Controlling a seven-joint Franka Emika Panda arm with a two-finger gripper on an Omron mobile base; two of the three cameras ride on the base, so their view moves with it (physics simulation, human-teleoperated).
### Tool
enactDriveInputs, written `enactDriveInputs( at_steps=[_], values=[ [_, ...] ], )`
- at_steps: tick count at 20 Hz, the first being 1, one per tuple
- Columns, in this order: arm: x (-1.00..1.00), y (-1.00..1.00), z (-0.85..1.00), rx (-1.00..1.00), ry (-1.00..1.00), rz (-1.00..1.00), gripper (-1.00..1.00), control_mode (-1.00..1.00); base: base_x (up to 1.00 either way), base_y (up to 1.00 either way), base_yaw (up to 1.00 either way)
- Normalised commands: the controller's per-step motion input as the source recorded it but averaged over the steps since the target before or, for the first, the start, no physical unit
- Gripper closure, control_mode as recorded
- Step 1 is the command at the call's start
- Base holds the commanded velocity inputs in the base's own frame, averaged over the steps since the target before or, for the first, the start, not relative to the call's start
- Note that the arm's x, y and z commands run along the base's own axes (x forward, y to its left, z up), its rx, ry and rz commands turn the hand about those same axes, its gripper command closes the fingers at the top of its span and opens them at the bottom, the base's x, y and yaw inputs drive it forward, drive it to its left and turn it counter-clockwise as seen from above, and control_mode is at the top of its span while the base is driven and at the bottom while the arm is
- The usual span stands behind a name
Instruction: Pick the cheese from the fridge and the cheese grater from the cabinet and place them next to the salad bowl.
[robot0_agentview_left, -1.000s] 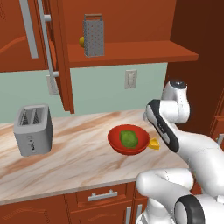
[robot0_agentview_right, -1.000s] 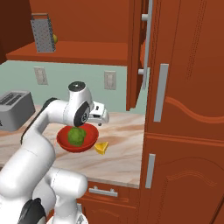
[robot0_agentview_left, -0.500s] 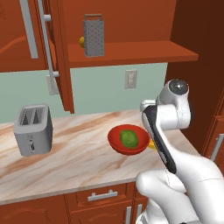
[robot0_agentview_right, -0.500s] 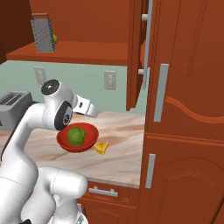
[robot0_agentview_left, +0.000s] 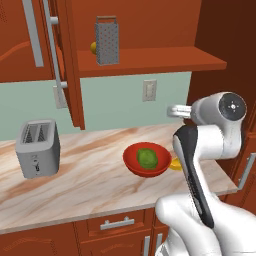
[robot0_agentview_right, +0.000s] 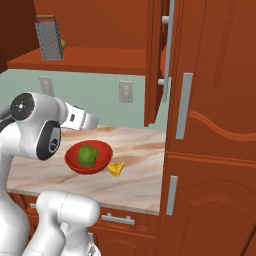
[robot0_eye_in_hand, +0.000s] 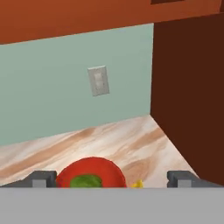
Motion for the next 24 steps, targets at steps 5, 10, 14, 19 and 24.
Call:
enactDriveInputs(
  at_steps=[5, 10, 14, 19, 24],
  values=[
    [-0.72, 0.43, 0.85, 0.0, -0.21, 0.01, -1.0, -1.0, 0.0, 0.0, 0.0],
    [-0.59, 0.06, 0.58, 0.0, -0.18, 0.02, -1.0, -1.0, 0.0, 0.0, 0.0],
    [-0.4, 0.05, 0.85, 0.0, -0.28, 0.15, -1.0, -1.0, 0.0, 0.0, 0.0],
    [0.26, 0.17, 0.39, 0.0, -0.23, 0.43, -1.0, -1.0, 0.0, 0.0, 0.0],
    [0.96, 0.0, 0.0, -0.16, 0.03, 0.1, -1.0, -1.0, 0.0, 0.0, 0.0]
  ],
)
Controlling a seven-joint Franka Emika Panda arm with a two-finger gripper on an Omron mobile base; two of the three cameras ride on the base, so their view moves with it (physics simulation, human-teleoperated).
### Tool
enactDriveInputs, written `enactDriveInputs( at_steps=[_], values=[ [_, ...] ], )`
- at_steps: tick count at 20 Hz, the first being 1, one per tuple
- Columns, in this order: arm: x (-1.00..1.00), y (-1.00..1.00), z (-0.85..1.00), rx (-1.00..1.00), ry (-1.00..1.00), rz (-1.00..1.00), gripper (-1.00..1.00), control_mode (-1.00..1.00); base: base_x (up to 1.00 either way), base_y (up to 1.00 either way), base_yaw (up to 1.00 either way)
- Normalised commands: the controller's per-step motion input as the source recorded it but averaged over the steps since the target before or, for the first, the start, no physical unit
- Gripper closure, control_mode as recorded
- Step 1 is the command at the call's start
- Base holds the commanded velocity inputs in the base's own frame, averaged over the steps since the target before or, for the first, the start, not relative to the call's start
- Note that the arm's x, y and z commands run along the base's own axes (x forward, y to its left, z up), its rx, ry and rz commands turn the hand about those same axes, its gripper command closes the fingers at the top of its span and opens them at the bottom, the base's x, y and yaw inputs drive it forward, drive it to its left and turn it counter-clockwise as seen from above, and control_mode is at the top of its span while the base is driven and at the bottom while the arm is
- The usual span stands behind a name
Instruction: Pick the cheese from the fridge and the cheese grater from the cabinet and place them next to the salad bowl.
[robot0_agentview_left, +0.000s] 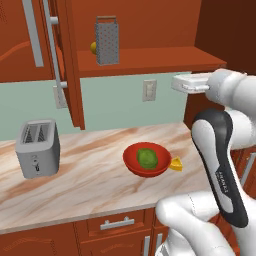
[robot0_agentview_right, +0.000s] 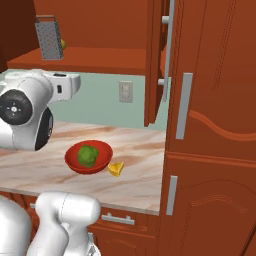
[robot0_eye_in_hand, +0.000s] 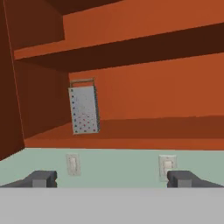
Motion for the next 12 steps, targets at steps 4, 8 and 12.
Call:
enactDriveInputs(
  at_steps=[4, 8, 12],
  values=[
    [1.0, 0.04, 0.0, -0.18, 0.02, 0.07, -1.0, -1.0, 0.0, 0.0, 0.0],
    [1.0, 0.01, 0.03, -0.11, 0.09, 0.2, -1.0, -1.0, 0.0, 0.0, 0.0],
    [0.97, 0.04, 0.0, -0.06, 0.15, 0.28, -1.0, -1.0, 0.0, 0.0, 0.0]
  ],
)
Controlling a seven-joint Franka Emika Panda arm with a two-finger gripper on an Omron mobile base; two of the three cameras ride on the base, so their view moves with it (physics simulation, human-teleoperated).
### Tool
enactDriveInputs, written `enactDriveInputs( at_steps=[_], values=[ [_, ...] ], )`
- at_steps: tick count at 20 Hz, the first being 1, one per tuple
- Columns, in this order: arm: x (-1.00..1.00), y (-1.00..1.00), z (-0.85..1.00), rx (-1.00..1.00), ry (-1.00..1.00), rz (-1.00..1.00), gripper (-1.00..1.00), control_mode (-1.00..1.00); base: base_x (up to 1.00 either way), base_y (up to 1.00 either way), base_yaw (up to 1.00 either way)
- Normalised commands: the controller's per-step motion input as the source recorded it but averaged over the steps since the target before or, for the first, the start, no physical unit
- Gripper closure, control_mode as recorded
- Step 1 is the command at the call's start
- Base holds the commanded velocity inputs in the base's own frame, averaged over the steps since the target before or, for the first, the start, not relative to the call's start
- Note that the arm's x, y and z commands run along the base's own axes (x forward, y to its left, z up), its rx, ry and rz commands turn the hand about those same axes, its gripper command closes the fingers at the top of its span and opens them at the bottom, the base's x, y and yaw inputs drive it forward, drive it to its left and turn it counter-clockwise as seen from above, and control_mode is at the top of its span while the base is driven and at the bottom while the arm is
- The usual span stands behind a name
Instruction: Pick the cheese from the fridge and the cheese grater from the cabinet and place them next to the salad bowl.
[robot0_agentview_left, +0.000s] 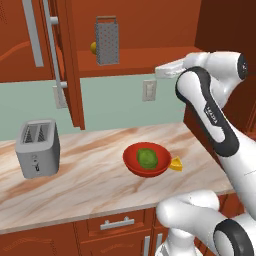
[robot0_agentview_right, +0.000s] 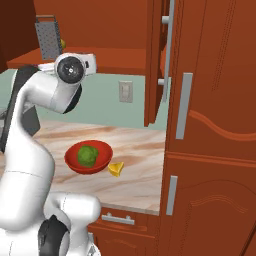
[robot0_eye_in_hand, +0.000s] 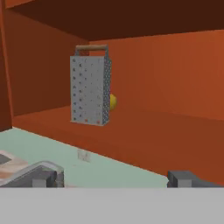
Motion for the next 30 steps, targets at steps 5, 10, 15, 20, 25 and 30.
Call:
enactDriveInputs(
  at_steps=[5, 10, 15, 20, 25, 30],
  values=[
    [0.73, 0.21, 0.38, -0.03, 0.05, 0.33, -1.0, -1.0, 0.0, 0.0, 0.0],
    [0.69, 0.51, 0.42, -0.02, 0.17, 0.31, -1.0, -1.0, 0.0, 0.0, 0.0],
    [0.56, 0.3, 0.03, -0.02, 0.0, 0.19, -1.0, -1.0, 0.0, 0.0, 0.0],
    [0.23, 0.03, -0.01, 0.0, -0.01, 0.07, -1.0, -1.0, 0.0, 0.0, 0.0],
    [0.01, 0.26, -0.03, 0.0, 0.0, 0.08, -1.0, -1.0, 0.0, 0.0, 0.0],
    [0.08, 0.16, -0.12, 0.0, 0.0, 0.27, -1.0, -1.0, 0.0, 0.0, 0.0]
  ],
)
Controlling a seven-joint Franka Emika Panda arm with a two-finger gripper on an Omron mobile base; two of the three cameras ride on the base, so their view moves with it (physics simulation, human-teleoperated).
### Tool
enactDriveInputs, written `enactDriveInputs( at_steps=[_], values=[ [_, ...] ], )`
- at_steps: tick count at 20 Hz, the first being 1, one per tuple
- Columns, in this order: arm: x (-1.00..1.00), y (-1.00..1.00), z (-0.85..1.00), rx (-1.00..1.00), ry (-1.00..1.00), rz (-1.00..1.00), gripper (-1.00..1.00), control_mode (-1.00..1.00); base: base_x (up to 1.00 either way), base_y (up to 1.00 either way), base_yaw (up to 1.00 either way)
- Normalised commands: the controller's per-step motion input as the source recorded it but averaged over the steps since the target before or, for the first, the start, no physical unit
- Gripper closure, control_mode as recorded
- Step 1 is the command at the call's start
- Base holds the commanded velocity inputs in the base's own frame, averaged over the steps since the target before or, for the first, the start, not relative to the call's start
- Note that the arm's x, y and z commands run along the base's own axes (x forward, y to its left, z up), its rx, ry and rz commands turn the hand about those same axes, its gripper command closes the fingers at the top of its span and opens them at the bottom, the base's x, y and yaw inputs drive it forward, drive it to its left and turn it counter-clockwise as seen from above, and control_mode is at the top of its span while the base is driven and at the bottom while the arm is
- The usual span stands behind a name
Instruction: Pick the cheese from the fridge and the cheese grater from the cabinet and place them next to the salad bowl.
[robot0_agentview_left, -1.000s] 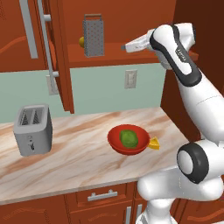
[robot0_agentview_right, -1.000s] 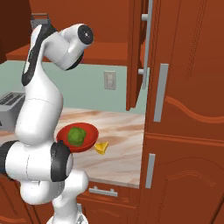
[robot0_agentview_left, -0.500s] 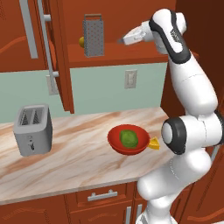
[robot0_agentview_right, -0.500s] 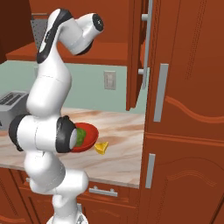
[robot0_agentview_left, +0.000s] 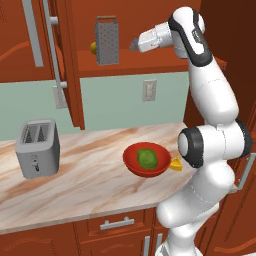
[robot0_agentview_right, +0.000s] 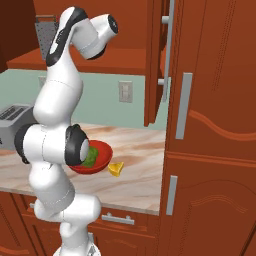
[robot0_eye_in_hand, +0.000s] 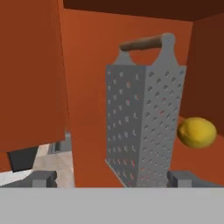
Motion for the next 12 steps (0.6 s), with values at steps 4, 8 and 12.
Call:
enactDriveInputs(
  at_steps=[4, 8, 12],
  values=[
    [0.33, 0.08, -0.09, 0.0, 0.0, 0.25, -1.0, -1.0, 0.0, 0.0, 0.0],
    [0.28, 0.01, 0.0, 0.0, 0.0, 0.15, -1.0, -1.0, 0.0, 0.0, 0.0],
    [0.16, 0.03, 0.0, 0.0, 0.0, 0.12, -1.0, -1.0, 0.0, 0.0, 0.0]
  ],
)
